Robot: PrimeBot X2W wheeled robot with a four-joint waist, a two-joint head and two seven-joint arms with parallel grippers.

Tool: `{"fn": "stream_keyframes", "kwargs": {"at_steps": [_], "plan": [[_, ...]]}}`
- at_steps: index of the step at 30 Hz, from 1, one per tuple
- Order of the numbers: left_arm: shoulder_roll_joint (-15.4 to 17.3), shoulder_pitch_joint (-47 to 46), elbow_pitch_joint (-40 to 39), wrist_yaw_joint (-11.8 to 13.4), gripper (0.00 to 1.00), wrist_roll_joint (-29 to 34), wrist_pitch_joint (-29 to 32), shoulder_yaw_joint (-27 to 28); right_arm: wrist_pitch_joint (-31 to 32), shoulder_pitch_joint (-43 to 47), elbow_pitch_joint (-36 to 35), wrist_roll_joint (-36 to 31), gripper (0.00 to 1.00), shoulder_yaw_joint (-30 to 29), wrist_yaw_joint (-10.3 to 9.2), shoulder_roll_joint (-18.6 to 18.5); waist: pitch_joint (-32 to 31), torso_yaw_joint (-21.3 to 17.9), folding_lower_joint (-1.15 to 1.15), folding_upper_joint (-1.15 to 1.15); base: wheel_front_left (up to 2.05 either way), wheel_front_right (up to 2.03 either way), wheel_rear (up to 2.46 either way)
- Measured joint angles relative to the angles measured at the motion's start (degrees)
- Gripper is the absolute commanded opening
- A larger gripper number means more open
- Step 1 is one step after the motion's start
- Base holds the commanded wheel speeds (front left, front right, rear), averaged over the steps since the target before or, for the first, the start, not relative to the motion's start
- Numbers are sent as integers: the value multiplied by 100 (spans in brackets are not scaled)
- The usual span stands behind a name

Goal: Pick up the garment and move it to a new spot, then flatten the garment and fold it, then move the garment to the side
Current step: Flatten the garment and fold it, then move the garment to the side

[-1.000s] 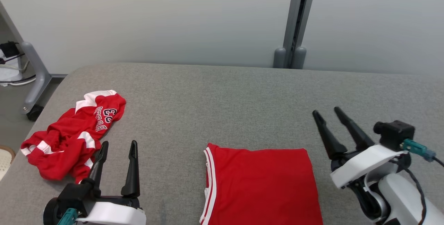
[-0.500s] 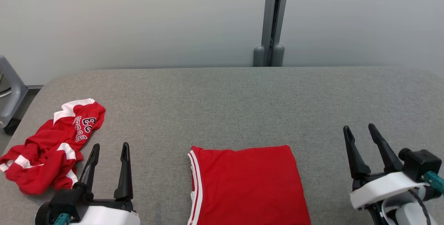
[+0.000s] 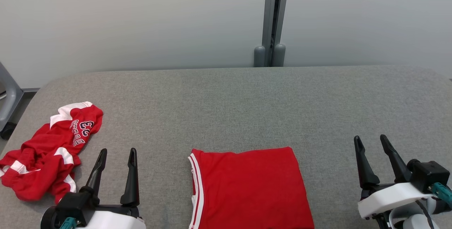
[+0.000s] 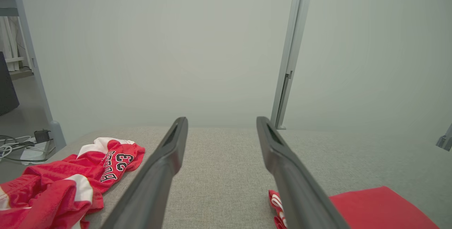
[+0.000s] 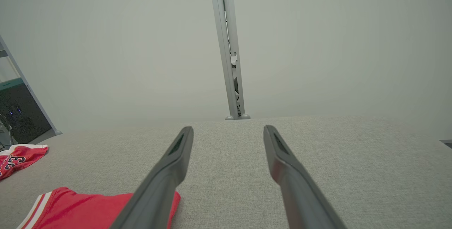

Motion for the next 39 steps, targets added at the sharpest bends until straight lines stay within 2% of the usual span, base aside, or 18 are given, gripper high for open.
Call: {"fn": "stream_keyframes", "kwargs": {"at_steps": [20, 32, 39], "plan": [[0, -19, 74, -14, 100, 16, 0, -98, 18, -1, 202, -162, 100, 57, 0, 34, -31, 61, 0, 0, 0, 0, 0], [0, -41, 191, -14, 100, -8, 0, -175, 1572, -437, 705, 627, 100, 1055, 0, -53, 22, 163, 0, 0, 0, 0, 0], [-3, -131, 266, -15, 100, -90, 0, -314, 2245, -879, 1532, 1007, 100, 1077, 0, 104, 80, 395, 0, 0, 0, 0, 0]]}}
